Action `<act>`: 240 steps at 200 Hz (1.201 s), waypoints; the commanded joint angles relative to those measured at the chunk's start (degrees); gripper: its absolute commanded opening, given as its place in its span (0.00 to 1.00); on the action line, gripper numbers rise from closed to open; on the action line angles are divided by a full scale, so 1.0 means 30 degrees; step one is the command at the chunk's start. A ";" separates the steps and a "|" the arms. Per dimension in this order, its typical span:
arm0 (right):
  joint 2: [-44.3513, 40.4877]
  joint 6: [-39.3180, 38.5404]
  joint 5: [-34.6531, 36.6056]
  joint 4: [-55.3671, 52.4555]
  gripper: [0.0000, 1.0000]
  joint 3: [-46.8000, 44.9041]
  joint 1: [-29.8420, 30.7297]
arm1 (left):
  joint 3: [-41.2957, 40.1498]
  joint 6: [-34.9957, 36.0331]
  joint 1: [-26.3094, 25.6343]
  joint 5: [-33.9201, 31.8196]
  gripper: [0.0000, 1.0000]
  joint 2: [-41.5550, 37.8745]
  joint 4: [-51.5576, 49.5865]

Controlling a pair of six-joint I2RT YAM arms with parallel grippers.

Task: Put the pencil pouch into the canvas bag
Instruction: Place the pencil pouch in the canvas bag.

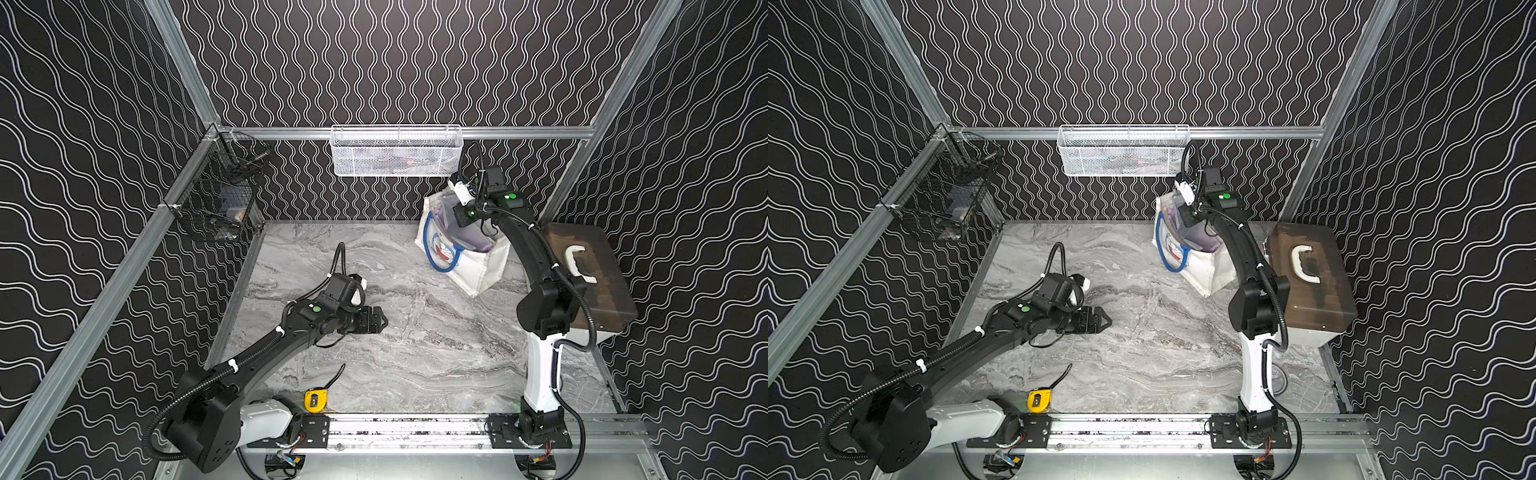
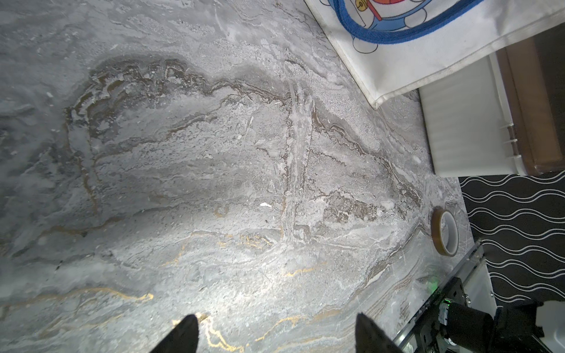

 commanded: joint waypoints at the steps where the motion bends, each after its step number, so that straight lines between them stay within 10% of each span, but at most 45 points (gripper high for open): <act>1: 0.0689 0.0173 -0.0524 0.0491 0.00 0.0734 -0.0038 | 0.0190 -0.0027 -0.0016 -0.0328 0.84 0.0227 0.0049; 124: -0.1111 0.3364 -0.1978 0.1117 0.44 -0.0936 -0.0029 | 0.1152 -0.0546 -0.0057 -0.0058 0.84 0.2473 0.1188; 149: -0.1958 0.3645 -0.1504 0.0862 0.36 -0.2505 -0.0035 | 0.1242 -0.0353 -0.0073 -0.0252 0.84 0.2458 0.1107; 182: -0.2394 0.3656 -0.1578 0.1063 0.00 -0.4595 -0.0038 | 0.1645 0.0174 -0.0074 -0.0342 0.84 0.2641 0.0669; 240: 0.0224 0.3443 -0.0898 0.0284 0.00 -0.2551 -0.0082 | 0.1571 0.0150 -0.0060 -0.0360 0.84 0.2635 0.0619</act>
